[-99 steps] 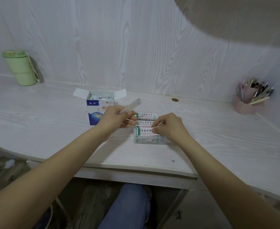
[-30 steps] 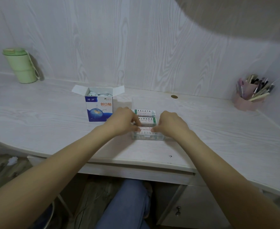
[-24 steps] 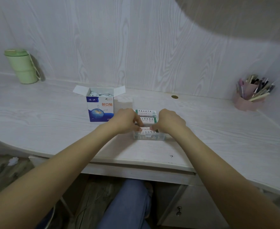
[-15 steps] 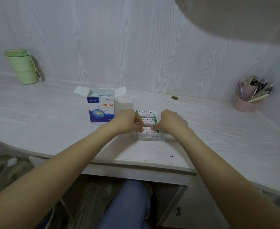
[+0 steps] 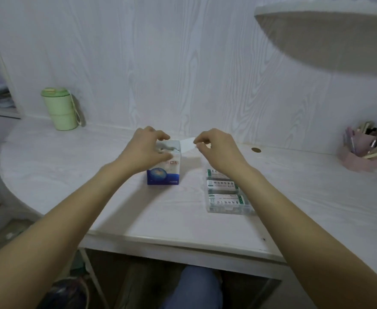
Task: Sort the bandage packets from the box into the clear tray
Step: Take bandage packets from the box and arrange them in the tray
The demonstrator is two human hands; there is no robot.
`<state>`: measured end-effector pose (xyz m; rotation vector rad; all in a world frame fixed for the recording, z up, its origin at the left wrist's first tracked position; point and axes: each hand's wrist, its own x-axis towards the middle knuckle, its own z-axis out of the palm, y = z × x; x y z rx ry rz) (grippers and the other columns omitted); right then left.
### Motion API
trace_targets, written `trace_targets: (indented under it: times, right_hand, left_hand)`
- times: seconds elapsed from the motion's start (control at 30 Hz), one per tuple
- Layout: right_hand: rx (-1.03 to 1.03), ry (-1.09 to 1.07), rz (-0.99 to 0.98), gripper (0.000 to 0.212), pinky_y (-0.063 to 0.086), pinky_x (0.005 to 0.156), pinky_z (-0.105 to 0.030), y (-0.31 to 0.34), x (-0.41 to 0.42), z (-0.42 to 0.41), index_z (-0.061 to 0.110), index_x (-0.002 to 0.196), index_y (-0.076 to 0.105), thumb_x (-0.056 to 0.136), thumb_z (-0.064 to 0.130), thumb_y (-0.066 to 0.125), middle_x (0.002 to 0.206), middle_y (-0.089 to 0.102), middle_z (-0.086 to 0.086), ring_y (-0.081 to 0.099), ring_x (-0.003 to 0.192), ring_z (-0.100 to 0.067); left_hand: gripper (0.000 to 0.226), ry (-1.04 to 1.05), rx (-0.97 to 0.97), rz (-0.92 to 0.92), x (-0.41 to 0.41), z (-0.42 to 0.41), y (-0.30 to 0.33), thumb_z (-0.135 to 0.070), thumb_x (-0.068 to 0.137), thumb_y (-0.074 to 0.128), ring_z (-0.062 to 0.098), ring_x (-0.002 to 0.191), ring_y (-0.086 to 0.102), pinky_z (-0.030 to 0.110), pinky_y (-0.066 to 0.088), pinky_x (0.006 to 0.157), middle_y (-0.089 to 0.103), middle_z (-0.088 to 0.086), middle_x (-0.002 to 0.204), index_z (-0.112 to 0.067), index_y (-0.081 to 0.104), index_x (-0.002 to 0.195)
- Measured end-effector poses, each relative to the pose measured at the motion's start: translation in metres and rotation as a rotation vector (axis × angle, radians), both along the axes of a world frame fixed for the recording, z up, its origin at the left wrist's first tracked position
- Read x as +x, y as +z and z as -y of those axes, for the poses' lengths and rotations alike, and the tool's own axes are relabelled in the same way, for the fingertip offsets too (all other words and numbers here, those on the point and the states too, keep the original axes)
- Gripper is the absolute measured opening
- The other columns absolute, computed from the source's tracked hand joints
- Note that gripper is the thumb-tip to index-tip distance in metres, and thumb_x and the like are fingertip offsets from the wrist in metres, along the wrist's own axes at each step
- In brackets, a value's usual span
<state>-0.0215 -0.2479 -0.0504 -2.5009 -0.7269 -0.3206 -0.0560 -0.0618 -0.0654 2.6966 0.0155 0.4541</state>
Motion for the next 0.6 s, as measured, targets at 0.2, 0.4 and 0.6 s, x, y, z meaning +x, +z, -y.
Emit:
trace_targets:
  times: [0.2,0.4,0.6]
  right_hand:
    - [-0.049,-0.007,-0.133,0.032,0.041,0.093,-0.029,-0.002,0.024,-0.041,0.013,0.126,0.059,0.098,0.016,0.045,0.129,0.058,-0.009,0.055,0.115,-0.022]
    - [-0.05,0.003,-0.184,0.032,0.04,0.084,-0.024,-0.013,0.029,-0.052,0.013,0.124,0.06,0.094,0.023,0.056,0.123,0.06,-0.007,0.055,0.113,-0.019]
    - [-0.032,-0.023,-0.161,0.03,0.037,0.083,-0.022,-0.019,0.027,-0.055,0.013,0.122,0.06,0.094,0.02,0.056,0.123,0.059,-0.007,0.054,0.112,-0.019]
  left_hand:
    - [0.091,-0.105,0.1,-0.296,0.02,-0.038,-0.001,-0.039,0.079,0.074,0.024,0.136,0.03,0.03,0.028,0.107,0.031,0.006,0.151,-0.013,0.022,0.149]
    - [0.035,-0.172,-0.173,-0.133,0.025,-0.054,-0.009,-0.035,0.084,0.068,0.015,0.099,0.054,0.018,0.04,0.073,0.061,-0.004,0.105,-0.021,0.06,0.115]
    - [0.012,-0.178,-0.041,-0.173,0.035,-0.057,0.005,-0.018,0.087,0.063,0.005,0.072,0.054,0.015,0.038,0.059,0.065,-0.007,0.08,-0.016,0.073,0.094]
